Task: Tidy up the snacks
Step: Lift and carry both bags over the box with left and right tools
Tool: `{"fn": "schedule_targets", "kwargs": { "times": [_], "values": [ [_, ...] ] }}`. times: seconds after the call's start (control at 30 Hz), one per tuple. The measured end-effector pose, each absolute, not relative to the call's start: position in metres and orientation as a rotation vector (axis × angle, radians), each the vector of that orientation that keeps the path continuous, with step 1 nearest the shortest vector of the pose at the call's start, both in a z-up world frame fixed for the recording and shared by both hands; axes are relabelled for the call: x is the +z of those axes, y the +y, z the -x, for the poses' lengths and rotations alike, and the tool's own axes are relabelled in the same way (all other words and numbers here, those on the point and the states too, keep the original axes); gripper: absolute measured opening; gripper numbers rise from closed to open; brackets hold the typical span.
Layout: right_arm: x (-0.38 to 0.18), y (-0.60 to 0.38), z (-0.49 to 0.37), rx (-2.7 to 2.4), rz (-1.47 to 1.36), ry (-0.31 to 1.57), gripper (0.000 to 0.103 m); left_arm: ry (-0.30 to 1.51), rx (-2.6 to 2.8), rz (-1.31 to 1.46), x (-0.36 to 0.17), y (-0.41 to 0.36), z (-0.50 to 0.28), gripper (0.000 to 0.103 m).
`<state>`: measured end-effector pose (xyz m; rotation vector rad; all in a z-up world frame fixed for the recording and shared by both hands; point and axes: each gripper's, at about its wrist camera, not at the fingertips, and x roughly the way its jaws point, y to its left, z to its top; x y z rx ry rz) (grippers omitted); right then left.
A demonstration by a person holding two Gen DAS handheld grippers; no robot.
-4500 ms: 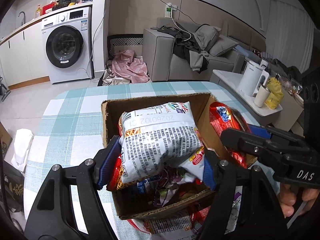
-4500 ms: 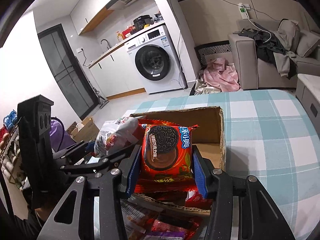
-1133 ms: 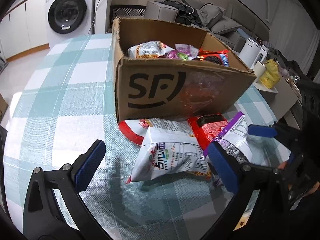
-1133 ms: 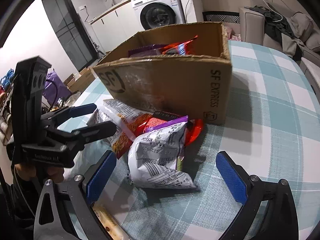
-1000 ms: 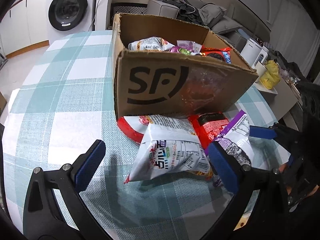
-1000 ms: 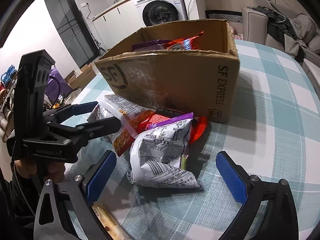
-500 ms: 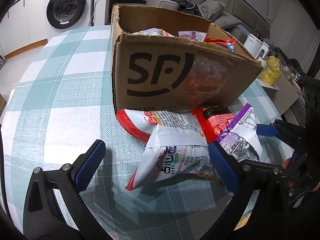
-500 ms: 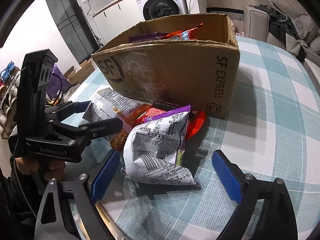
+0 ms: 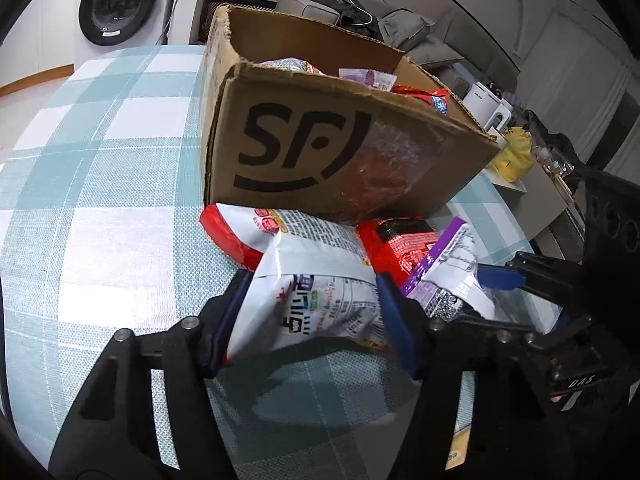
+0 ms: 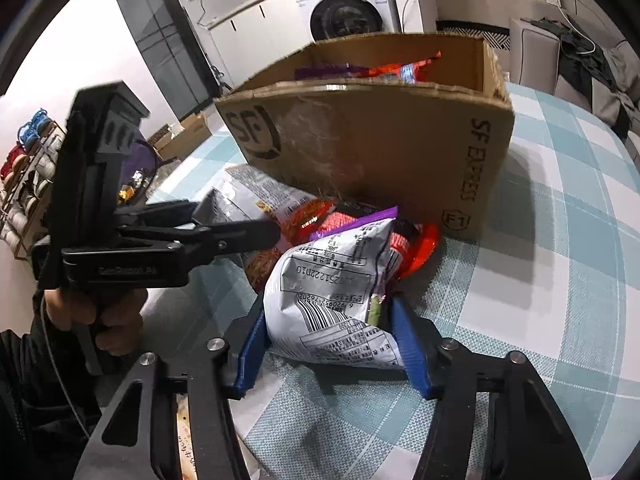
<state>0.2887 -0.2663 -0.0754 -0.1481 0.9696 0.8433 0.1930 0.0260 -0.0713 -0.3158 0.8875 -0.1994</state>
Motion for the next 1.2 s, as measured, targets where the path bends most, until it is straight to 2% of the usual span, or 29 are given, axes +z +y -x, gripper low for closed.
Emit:
{"fn": "schedule_targets", "kwargs": {
  "times": [0.2,1.2],
  "values": [
    [-0.073,-0.27,-0.286,0.854,0.153,0.961,0.058,0.877,-0.218,0.292,-0.067,0.019,-0.187,0.054],
    [-0.036,-0.318,-0.3,0.85,-0.042,0.801,0.057,0.721,-0.23,0.216,0.002,0.024,-0.136,0.054]
  ]
}}
